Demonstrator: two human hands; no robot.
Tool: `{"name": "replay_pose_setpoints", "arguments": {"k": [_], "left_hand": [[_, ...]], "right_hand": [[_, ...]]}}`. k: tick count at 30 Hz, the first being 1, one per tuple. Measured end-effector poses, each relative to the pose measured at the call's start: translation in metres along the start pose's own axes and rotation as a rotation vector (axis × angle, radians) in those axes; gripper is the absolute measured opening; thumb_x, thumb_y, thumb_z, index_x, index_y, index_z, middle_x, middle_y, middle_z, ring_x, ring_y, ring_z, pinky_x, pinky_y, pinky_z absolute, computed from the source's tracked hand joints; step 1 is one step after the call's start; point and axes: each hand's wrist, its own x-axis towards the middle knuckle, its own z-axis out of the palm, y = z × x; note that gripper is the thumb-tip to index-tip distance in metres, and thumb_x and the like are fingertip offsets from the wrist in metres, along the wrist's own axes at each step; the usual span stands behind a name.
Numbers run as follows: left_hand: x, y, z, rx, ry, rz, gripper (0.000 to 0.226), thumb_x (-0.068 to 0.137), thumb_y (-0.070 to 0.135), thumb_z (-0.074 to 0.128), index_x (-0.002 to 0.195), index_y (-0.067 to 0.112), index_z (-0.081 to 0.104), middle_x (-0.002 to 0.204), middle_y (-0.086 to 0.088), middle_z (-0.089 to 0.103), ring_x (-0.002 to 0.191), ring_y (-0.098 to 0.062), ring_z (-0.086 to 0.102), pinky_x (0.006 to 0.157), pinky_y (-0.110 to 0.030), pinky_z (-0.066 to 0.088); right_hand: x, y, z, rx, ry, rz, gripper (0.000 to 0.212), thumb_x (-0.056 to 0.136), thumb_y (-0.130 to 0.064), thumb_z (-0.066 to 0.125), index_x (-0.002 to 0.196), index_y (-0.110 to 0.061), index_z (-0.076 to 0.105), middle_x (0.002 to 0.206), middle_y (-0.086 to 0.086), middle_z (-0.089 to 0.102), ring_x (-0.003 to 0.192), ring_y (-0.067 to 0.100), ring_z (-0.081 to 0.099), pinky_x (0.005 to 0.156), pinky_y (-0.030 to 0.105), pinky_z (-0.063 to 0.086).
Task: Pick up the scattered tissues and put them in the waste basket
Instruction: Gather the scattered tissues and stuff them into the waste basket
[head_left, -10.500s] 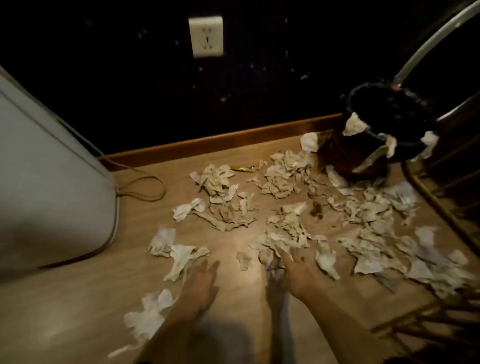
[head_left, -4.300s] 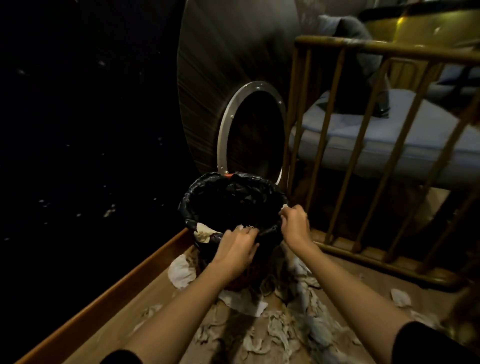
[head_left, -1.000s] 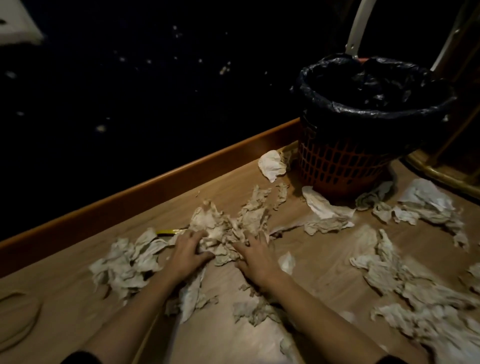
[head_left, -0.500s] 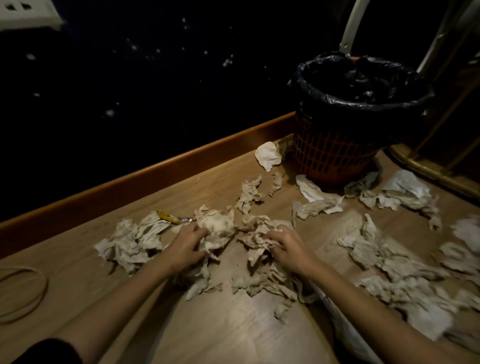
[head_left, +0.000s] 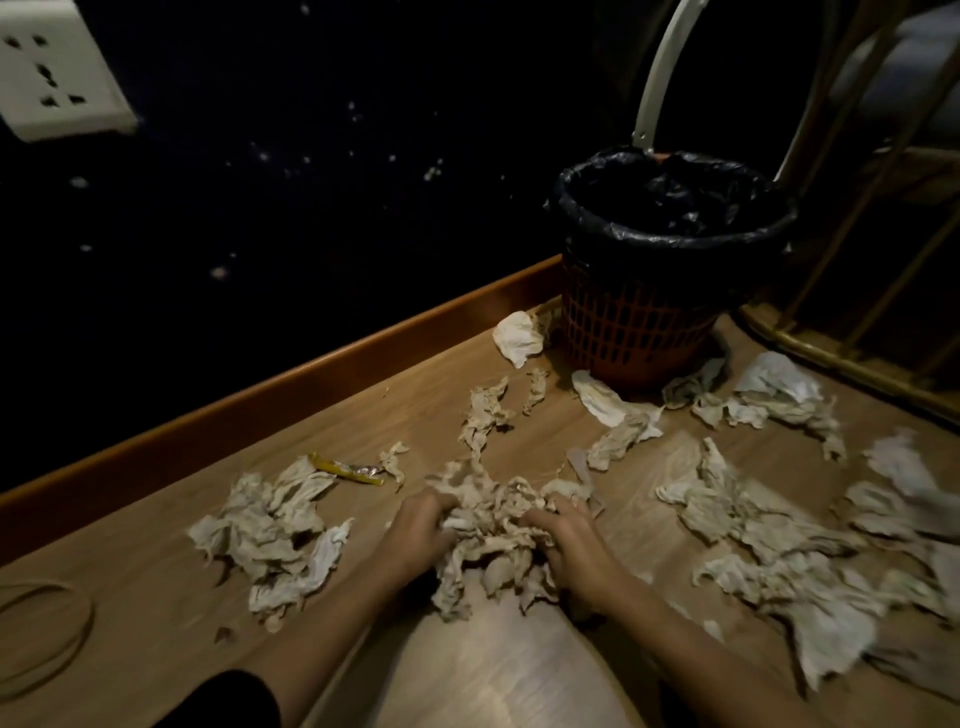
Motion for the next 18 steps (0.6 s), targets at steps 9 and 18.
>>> {"name": "replay_pose_setpoints", "arguments": {"k": [9, 18], "left_hand": [[0.121, 0.136, -0.124, -0.113, 0.413, 0.27, 0.03, 0.074, 0.002, 0.061, 0.101, 0.013, 0.068, 0.093, -0.004, 0.065, 0.091, -0.015, 0.057, 0.07, -0.017, 0.032], [0.216, 0.254, -0.193, -0.219, 0.62, 0.488, 0.025, 0.081, 0.004, 0.058, 0.105, 0.009, 0.064, 0.101, -0.009, 0.06, 0.096, -0.018, 0.053, 0.075, -0.014, 0.031]], "right_hand": [[0.091, -0.01, -0.184, -0.095, 0.453, -0.174, 0.045, 0.072, 0.002, 0.052, 0.105, -0.027, 0.056, 0.102, -0.007, 0.039, 0.093, 0.022, 0.038, 0.077, 0.033, 0.034], [0.16, -0.007, -0.336, -0.116, 0.734, -0.1, 0.04, 0.077, -0.004, 0.055, 0.11, -0.027, 0.058, 0.12, 0.01, 0.046, 0.11, 0.039, 0.04, 0.096, 0.049, 0.032]]}}
